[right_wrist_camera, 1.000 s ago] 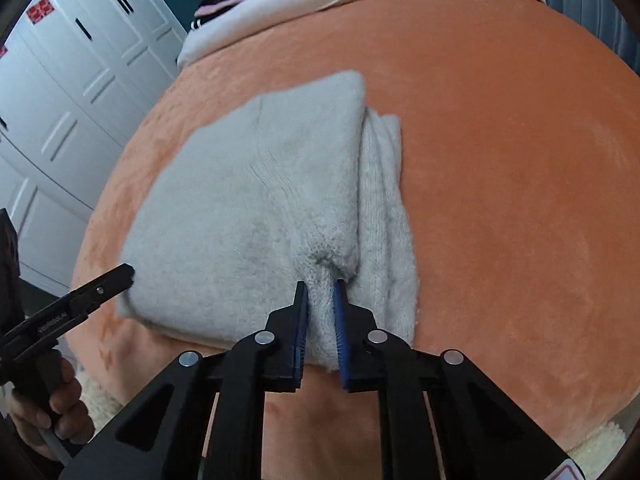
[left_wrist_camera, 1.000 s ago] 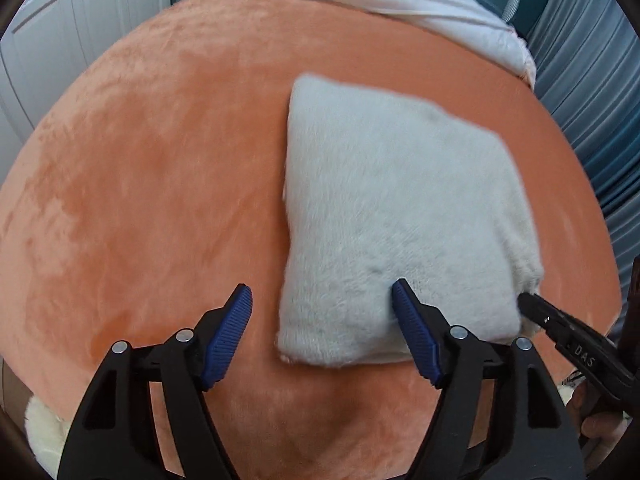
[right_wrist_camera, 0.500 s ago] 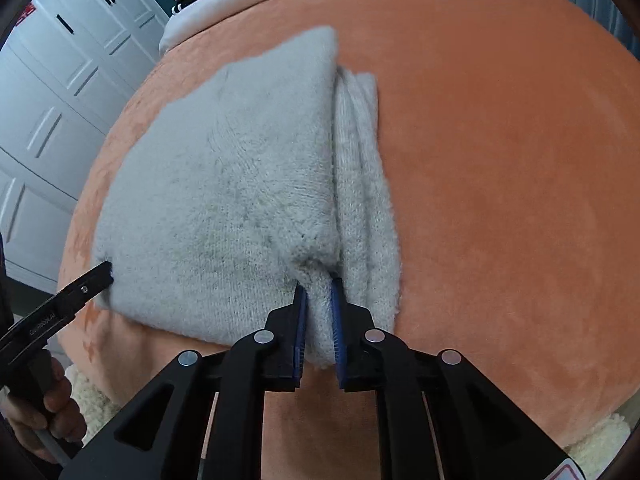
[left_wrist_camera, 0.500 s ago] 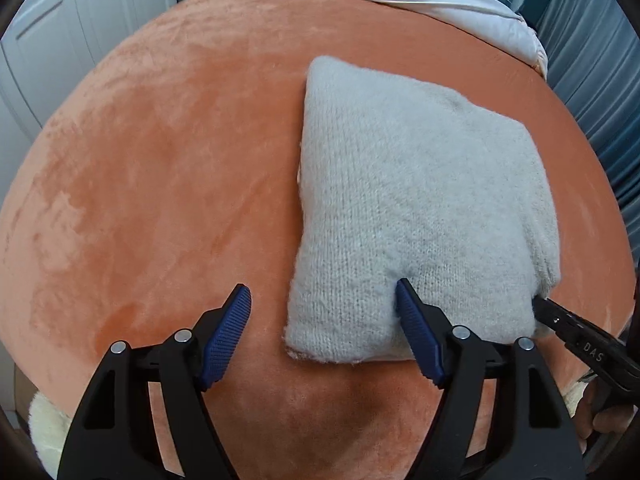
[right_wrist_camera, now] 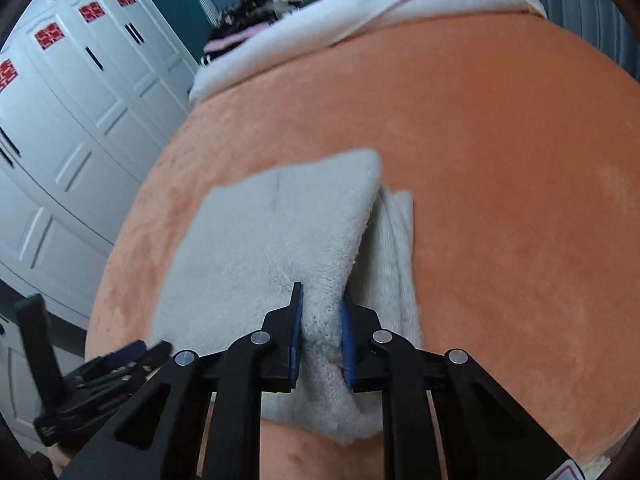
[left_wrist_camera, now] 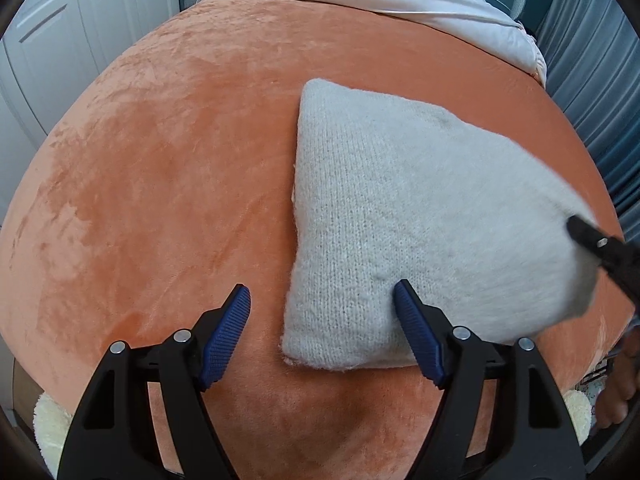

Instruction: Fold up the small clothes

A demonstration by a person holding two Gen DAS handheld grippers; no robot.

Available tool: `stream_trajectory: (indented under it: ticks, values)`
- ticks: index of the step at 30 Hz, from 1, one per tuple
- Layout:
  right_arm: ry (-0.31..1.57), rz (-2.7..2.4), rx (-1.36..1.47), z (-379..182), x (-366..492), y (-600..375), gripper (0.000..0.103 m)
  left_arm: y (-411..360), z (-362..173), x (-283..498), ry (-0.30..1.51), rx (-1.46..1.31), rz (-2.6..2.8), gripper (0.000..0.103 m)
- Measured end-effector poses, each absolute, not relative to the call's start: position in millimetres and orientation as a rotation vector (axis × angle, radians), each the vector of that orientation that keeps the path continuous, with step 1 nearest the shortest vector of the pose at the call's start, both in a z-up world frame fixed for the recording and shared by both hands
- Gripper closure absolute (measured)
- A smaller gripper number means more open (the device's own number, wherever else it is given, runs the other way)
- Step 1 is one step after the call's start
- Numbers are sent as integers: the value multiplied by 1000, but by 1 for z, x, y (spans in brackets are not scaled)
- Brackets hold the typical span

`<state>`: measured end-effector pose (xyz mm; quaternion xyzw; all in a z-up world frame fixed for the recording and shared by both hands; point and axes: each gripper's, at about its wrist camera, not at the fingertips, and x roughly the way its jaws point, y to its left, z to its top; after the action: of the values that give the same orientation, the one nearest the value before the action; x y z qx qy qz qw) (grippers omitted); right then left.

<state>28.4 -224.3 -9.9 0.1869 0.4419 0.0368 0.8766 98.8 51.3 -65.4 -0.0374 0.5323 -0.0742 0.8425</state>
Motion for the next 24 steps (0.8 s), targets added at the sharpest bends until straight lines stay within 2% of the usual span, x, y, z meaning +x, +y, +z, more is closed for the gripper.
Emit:
stream_trajectory:
  ticks: [2, 4, 5, 9, 11, 13, 14, 17, 19, 22, 24]
  values:
    - [972, 50, 386, -28, 31, -230, 88, 50, -70, 100, 1131, -72, -156, 29]
    - [1128, 25, 354, -79, 40, -231, 88, 47, -75, 101, 1145, -75, -163, 28]
    - [1109, 27, 377, -83, 37, -234, 88, 46, -75, 101, 1139, -66, -153, 28]
    - [970, 43, 401, -28, 23, -231, 87, 47, -74, 98, 1130, -63, -149, 28]
    - [993, 29, 337, -35, 24, -226, 87, 48, -77, 99, 1135, -62, -143, 25]
    - [1100, 7, 286, -75, 32, -225, 88, 47, -77, 99, 1143, -67, -148, 24]
    - [1085, 20, 327, -82, 31, -231, 88, 46, -77, 98, 1137, -58, -141, 24]
    - [1038, 28, 428, -58, 23, -245, 87, 44, -74, 94, 1122, -25, -131, 24]
    - [1029, 8, 399, -50, 14, -247, 82, 43, -70, 91, 1118, -24, -127, 25]
    - [948, -19, 382, -23, -21, -247, 82, 45, -52, 80, 1078, -23, -131, 27]
    - [936, -2, 373, -16, -33, -239, 95, 46, -44, 72, 1058, -19, -128, 27]
